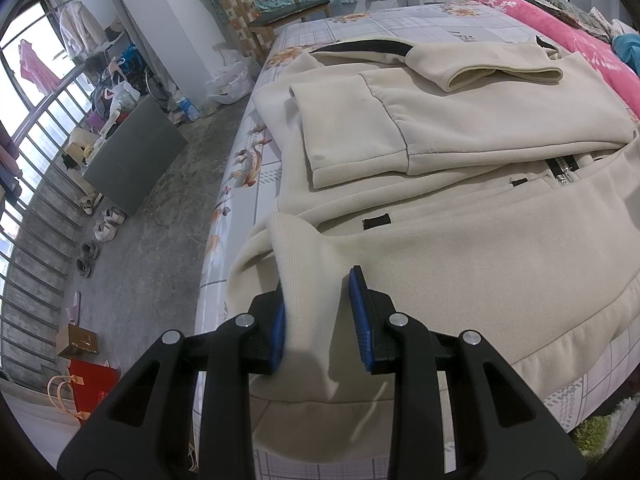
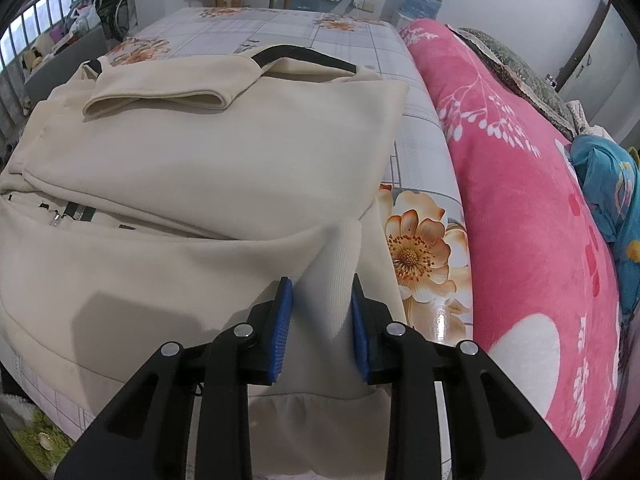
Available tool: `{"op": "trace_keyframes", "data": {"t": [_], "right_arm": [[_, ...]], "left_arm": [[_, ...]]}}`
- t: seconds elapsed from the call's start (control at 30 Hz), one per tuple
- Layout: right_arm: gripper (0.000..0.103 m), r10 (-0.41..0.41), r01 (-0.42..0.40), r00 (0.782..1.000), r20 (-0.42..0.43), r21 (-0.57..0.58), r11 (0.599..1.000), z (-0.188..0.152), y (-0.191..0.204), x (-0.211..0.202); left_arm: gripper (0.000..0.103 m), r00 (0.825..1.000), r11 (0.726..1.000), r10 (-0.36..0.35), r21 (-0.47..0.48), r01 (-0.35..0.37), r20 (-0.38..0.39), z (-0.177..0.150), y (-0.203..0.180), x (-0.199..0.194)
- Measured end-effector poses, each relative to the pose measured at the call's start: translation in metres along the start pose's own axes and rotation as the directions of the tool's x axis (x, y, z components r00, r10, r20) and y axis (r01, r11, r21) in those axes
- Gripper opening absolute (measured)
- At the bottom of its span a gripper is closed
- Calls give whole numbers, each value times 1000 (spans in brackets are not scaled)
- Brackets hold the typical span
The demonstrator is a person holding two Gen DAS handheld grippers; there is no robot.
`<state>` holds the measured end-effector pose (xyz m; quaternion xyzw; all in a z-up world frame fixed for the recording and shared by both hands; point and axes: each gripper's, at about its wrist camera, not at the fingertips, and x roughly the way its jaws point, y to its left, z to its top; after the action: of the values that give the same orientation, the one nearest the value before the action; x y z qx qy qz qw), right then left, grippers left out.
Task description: Fold large clothes
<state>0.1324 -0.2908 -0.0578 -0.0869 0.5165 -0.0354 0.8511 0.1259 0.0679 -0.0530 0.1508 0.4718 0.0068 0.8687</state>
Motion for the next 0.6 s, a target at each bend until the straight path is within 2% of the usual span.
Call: {"op": "trace_keyframes", "data": {"t": [0.6], "right_arm": [[28,10,-10,1000,0,23,1000,-1,-2,0]], "left_arm": [[29,1000,1000,3,-5,-3,-3,0,0,-1]]}}
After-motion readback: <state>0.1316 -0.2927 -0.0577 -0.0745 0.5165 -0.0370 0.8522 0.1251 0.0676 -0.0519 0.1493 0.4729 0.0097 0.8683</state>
